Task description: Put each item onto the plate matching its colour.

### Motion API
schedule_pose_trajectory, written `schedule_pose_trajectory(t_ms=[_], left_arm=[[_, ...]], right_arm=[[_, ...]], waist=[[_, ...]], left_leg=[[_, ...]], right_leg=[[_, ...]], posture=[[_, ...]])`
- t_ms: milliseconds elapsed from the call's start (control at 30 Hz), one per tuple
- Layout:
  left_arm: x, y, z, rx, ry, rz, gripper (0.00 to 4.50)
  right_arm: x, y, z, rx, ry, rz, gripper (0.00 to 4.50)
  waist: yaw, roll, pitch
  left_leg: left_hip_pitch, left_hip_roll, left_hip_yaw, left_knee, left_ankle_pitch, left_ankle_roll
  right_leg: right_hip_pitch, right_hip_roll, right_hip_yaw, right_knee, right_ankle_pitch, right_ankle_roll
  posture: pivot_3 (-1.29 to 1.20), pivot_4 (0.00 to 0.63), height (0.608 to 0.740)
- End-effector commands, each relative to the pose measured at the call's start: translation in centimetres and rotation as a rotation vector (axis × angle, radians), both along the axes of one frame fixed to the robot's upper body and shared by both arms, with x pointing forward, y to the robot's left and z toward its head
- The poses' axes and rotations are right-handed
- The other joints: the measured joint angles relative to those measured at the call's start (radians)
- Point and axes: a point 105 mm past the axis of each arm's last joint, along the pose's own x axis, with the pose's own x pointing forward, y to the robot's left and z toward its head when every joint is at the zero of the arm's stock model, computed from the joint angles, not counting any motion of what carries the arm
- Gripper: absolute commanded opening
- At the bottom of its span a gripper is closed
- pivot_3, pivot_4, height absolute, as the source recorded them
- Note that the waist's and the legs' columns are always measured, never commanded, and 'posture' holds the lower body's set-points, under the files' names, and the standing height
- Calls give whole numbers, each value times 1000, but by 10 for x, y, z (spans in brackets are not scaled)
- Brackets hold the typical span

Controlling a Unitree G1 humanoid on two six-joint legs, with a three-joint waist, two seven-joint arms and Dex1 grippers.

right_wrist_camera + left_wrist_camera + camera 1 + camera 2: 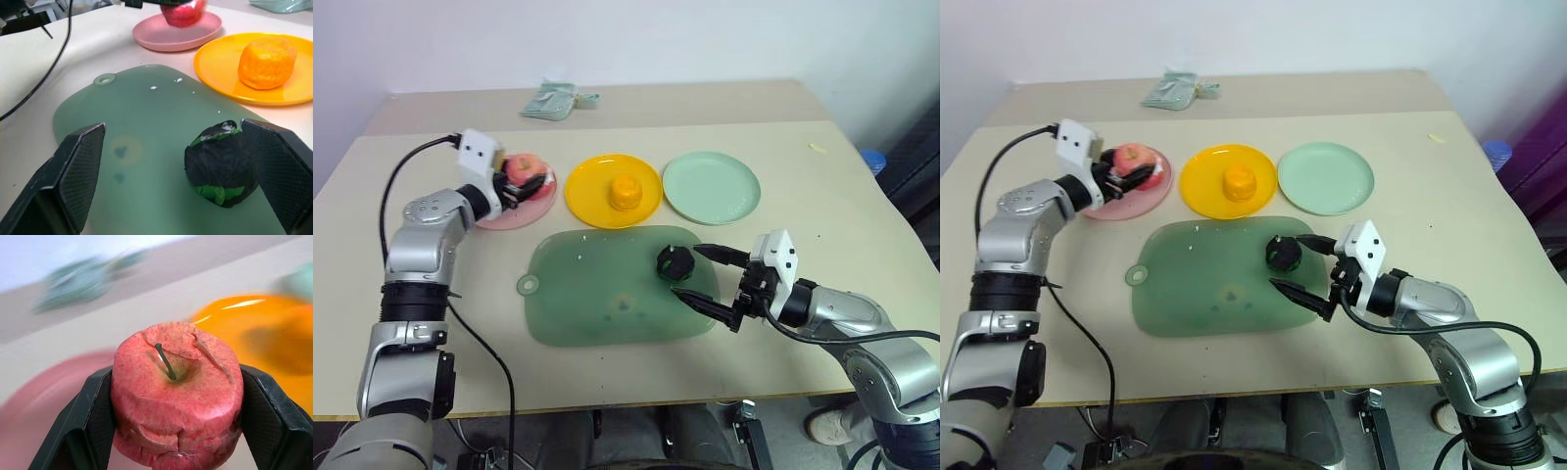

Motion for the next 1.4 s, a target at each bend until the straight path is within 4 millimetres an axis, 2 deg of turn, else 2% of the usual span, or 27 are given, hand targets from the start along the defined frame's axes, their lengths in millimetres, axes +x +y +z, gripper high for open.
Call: schedule_pose_trajectory(t_ms=[33,133,167,300,367,433,533,700,800,933,1033,1133,1267,1400], left_arm=[[7,8,4,-1,-7,53,2829],[11,13,2,-17,-4,94,4311],[11,15,5,-18,-17,107,4451],[5,9,29,-55,-145,46,4451],[-7,6,45,-82,-234,-9,4451],[-22,-2,49,-46,-273,-92,4451],[-48,-26,38,-4,-246,-275,4451],[-106,-76,-8,112,-78,-621,4451],[-132,-93,-28,156,-26,-728,4500],[-144,-104,-30,113,-25,-761,4500],[-147,-111,-28,87,-34,-764,4500],[-147,-115,-27,63,-36,-755,4500],[-146,-118,-27,44,-37,-756,4500],[-145,-117,-28,35,-39,-745,4500]], right_arm=[[4,2,8,14,-44,9,4500],[9,3,11,18,-44,3,4500],[12,3,11,21,-35,-3,4500],[18,4,8,-16,-32,-15,4500],[27,5,4,-50,-49,-48,4500],[36,7,-3,-75,-46,-71,4500],[45,11,-12,-105,-34,-87,4500],[62,15,-29,-159,0,-143,4500],[62,19,-26,-128,8,-137,3651],[63,20,-10,-69,-13,-146,1663],[69,16,3,-49,-50,-177,1663],[84,10,18,-27,-92,-240,1663],[142,-20,25,-27,-68,-536,1663],[181,-42,19,2,-22,-716,1663]], waist=[[4,-1,0],[7,-1,0],[4,-1,0],[0,-1,0],[-4,-1,0],[-6,-1,0],[-5,-1,0],[3,-1,0],[2,0,0],[1,0,0],[-1,0,0],[-2,0,0],[-8,0,0],[-2,0,0]], left_leg=[[0,0,0,0,0,0],[-1,0,-1,1,0,0],[0,0,-1,1,0,0],[-1,0,-1,0,0,0],[-1,1,0,0,0,0],[-1,1,1,0,0,0],[0,1,1,-1,0,-1],[0,1,1,-1,0,-1],[0,1,1,-1,0,-1],[0,1,1,-1,0,-1],[0,1,1,-1,0,-1],[0,1,1,-1,0,-1],[1,1,2,-1,0,-1],[0,1,2,-2,0,-1]], right_leg=[[0,0,0,0,0,0],[1,0,-1,0,0,0],[1,0,-1,0,0,0],[-1,0,-1,0,0,0],[-1,0,0,0,0,0],[-2,0,0,0,0,0],[-2,0,1,1,0,0],[-1,-2,1,1,0,0],[-1,-2,1,0,0,0],[-1,-1,1,1,0,0],[-1,-1,1,1,0,0],[-1,-1,1,1,0,0],[-1,0,1,2,0,0],[-2,0,1,2,0,-1]], posture=[[0,150,740],[0,150,740],[0,150,740],[0,150,740],[0,150,740],[0,150,740],[0,150,740],[0,150,740],[0,150,740],[0,150,740],[0,150,740],[0,150,740],[0,150,740],[0,150,740]])
